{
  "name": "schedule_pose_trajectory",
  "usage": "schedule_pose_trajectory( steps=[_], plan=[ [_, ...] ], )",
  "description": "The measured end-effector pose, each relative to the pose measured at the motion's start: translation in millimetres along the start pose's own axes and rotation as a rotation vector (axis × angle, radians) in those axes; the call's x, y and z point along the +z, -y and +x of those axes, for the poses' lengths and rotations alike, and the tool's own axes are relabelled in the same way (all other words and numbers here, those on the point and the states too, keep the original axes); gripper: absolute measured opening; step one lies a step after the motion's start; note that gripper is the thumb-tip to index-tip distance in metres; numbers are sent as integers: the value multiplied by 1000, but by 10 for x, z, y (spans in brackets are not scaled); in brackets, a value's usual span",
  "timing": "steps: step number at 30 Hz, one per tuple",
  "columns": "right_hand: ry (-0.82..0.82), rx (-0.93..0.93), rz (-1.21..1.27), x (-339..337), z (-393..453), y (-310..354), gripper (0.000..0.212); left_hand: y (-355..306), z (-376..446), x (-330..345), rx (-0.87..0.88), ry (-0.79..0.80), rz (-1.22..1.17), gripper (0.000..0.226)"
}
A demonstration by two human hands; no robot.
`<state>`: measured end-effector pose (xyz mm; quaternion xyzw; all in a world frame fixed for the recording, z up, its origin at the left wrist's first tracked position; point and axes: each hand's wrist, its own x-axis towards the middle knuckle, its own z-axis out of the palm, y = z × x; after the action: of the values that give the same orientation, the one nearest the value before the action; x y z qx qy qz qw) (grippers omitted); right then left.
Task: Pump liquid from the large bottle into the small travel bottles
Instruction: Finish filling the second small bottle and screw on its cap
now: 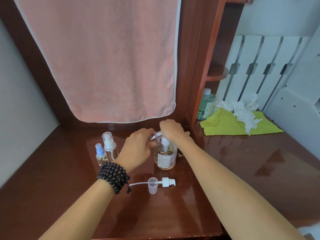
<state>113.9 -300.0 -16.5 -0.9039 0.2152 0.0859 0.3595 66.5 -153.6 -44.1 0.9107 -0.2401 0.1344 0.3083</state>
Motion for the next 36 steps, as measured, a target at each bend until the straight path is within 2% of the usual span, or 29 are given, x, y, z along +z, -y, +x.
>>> schedule_pose_trajectory(
  steps=[4, 7, 12, 15, 19, 24, 28, 33, 36],
  plan=[
    [3, -119, 29, -13, 78, 50, 45, -4, 44, -74, 22, -13, 21, 35],
    [23, -117, 26, 55, 161, 22, 26, -25, 48, -48, 7, -3, 46, 35],
    [23, -86, -69, 62, 83, -64, 40, -18, 36, 39, 7, 20, 77, 35],
    [12, -11, 0, 10, -24, 3, 38, -3, 13, 24, -3, 21, 21, 31],
    [-13, -96, 70, -51, -18, 50, 28, -28, 10, -53, -49, 2, -90, 23],
    [42, -130, -35, 60, 79, 35, 31, -18, 36, -45, -44, 25, -37, 30],
    [13, -84, -39, 91, 103, -53, 41, -7, 33, 23, -51, 63, 8, 32],
    [-50, -7, 41, -15, -57, 44, 36, -20, 40, -28, -73, 75, -28, 33],
    [-75, -99, 76, -96, -78, 44, 29, -33, 81, -104, -61, 72, -40, 33]
  ],
)
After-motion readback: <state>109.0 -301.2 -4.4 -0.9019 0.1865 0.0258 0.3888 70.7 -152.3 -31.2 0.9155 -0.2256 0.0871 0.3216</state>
